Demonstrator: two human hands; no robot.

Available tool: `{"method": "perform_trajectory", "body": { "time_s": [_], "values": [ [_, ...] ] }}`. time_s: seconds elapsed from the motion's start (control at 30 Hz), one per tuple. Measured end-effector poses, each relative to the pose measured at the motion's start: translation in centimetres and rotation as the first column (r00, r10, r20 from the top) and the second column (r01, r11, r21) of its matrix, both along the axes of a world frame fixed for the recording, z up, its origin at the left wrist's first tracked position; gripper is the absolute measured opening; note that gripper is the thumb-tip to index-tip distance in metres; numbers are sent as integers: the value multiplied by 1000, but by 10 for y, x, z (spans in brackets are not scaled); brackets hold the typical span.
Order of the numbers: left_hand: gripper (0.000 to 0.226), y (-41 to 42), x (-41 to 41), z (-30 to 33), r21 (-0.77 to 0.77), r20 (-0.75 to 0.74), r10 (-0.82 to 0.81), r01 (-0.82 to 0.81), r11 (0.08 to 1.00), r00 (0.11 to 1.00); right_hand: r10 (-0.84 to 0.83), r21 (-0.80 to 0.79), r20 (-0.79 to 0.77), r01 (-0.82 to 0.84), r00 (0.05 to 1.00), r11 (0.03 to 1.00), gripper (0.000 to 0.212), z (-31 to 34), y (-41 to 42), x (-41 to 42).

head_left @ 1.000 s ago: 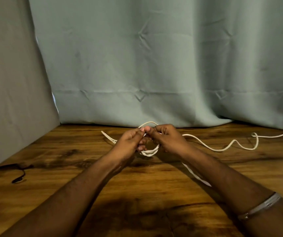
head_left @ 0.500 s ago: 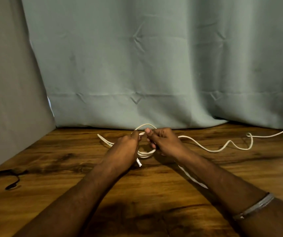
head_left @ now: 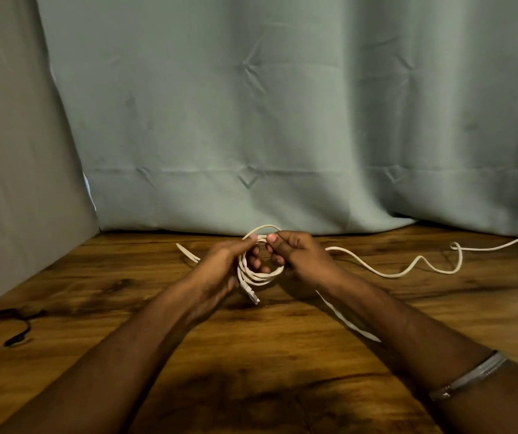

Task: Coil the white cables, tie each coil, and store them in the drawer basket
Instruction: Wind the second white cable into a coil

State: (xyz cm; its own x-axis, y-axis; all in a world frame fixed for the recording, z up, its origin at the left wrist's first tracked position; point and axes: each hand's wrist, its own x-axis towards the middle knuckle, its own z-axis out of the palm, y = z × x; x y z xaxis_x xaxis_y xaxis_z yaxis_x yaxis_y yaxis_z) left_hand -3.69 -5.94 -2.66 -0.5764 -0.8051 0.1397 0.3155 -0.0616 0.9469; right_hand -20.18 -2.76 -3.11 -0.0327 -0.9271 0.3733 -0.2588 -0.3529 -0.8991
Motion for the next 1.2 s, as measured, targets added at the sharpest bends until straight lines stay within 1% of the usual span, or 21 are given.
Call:
{"method": "perform_trajectory", "body": {
  "time_s": [0.03, 0.07, 0.1, 0.17, 0.27, 0.33, 0.4, 0.43, 0.5, 0.57, 0.67, 0.73, 0.8, 0.83, 0.9, 1.0, 1.07, 1.13, 1.2],
  "values": [
    [40, 1, 4, 4, 101, -55, -98, 104, 989, 994, 20, 7, 22, -20, 1000, 1000, 32, 1, 1, 1],
    [45, 0, 7, 7, 151, -86, -174, 186, 971, 981, 46, 11, 21, -46, 999, 999, 31, 2, 1, 1],
    [46, -1, 10, 8, 159, -91, -224, 237, 959, 970, 76, 16, 12, -76, 997, 997, 31, 3, 1, 0],
    [44, -4, 14, 5, 136, -66, -251, 258, 956, 966, 123, 29, 4, -123, 992, 992, 31, 4, 3, 0],
    [40, -3, 14, 5, 110, -62, -247, 253, 961, 967, 142, 12, 10, -142, 990, 990, 30, 7, 7, 2],
    [35, -2, 12, 7, 63, -74, -195, 200, 978, 978, 149, -12, 21, -149, 989, 989, 30, 8, 8, 4],
    [33, -4, 8, 6, -24, -51, -60, 59, 998, 997, 108, -33, 6, -108, 994, 994, 29, 7, 7, 5],
    [33, -6, 7, 5, -65, -41, 15, -18, 998, 999, 66, -46, -32, -68, 997, 997, 27, 5, 7, 6],
    [32, -13, 7, 4, -92, -54, 130, -134, 987, 990, -35, -104, -191, 15, 981, 994, 22, -2, 6, 9],
    [33, -20, 11, 5, -57, -79, 207, -212, 976, 975, -126, -188, -390, 55, 912, 981, 29, -11, 5, 9],
    [35, -28, 20, 9, 9, -131, 323, -325, 946, 937, -207, -241, -587, 75, 783, 968, 59, -10, 12, 7],
    [36, -33, 26, 11, 2, -149, 448, -453, 892, 882, -240, -276, -713, 51, 659, 960, 75, -4, 18, 6],
    [38, -38, 32, 14, -24, -137, 580, -588, 808, 803, -271, -303, -800, 30, 535, 952, 80, 1, 22, 6],
    [39, -41, 35, 15, -33, -136, 626, -635, 772, 768, -283, -310, -827, 26, 485, 950, 78, 4, 23, 7],
    [40, -45, 38, 15, -44, -145, 677, -688, 724, 722, -307, -328, -872, 10, 382, 945, 63, 6, 22, 9],
    [43, -46, 38, 12, -95, -139, 707, -720, 687, 693, -413, -421, -883, 14, 224, 907, 35, 12, 24, 11],
    [44, -46, 37, 11, -117, -117, 733, -742, 660, 670, -473, -469, -873, 58, 121, 881, 26, 16, 29, 12],
    [44, -48, 39, 12, -114, -104, 763, -770, 628, 638, -508, -503, -860, 84, 52, 860, 22, 24, 37, 14],
    [44, -50, 42, 13, -105, -104, 786, -792, 601, 610, -541, -537, -840, 76, 42, 840, 25, 29, 43, 16]
  ]
}}
